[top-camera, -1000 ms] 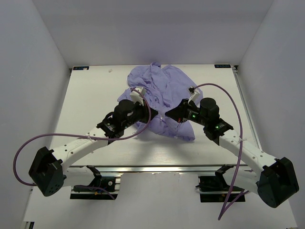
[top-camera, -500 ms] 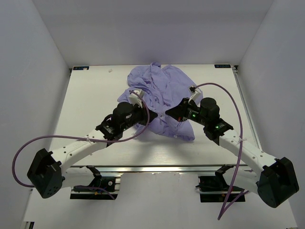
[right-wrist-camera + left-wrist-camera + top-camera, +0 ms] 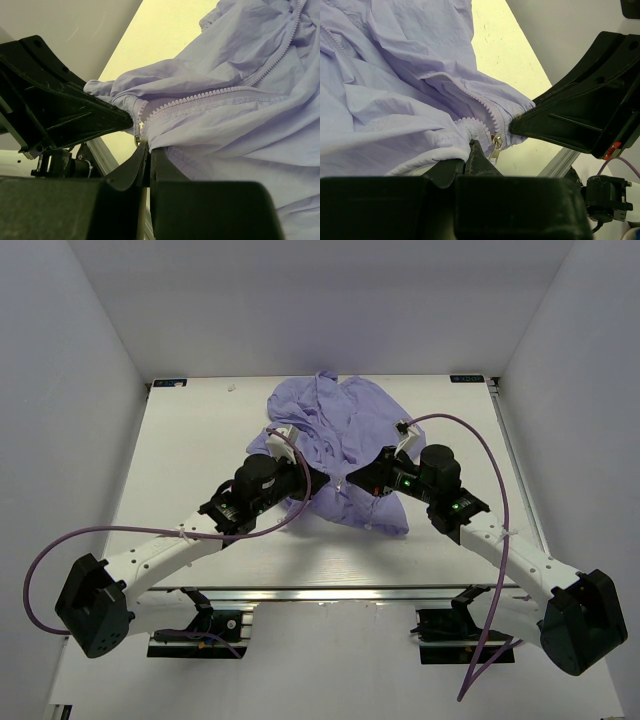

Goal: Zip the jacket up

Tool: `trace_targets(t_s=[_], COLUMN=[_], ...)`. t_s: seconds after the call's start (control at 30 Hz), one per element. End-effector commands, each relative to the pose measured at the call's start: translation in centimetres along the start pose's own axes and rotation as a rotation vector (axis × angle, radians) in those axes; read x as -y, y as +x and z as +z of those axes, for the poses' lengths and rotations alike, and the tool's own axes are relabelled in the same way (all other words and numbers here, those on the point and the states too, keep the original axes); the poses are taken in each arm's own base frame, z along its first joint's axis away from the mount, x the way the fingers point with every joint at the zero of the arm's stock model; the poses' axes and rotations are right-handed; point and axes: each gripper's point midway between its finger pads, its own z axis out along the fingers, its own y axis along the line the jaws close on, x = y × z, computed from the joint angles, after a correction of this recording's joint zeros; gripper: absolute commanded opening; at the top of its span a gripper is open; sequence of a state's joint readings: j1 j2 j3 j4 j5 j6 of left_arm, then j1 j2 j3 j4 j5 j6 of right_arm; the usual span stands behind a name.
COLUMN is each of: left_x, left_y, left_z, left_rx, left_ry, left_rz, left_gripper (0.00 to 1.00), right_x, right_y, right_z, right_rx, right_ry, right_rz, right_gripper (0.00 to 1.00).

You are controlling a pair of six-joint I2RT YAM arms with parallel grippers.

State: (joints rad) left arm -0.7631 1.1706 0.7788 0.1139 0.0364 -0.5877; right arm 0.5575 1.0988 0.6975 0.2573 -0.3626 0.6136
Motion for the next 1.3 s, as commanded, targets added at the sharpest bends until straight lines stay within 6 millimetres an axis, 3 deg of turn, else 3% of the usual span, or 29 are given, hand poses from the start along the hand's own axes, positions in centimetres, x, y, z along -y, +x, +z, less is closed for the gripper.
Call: trace_targets(t_s=[0.0,1.27], left_x=[0.9,0.3], left_y=[-1.4,-1.8], left_z=[-0.4,-0.1], left_rx=[0.048,0.065], left_ry=[0.020,-0.026], left_rz=[-0.008,-0.051], left_gripper=[0.00,0.00], right_x=[-1.8,-0.7], right_y=[-1.6,-0.8], right_z=[-0.2,-0.3], right_rx=[0.039,0.031], right_ry=[-0.068,-0.029], right_rz=[-0.046,-0.023], right_gripper=[0.00,0.00])
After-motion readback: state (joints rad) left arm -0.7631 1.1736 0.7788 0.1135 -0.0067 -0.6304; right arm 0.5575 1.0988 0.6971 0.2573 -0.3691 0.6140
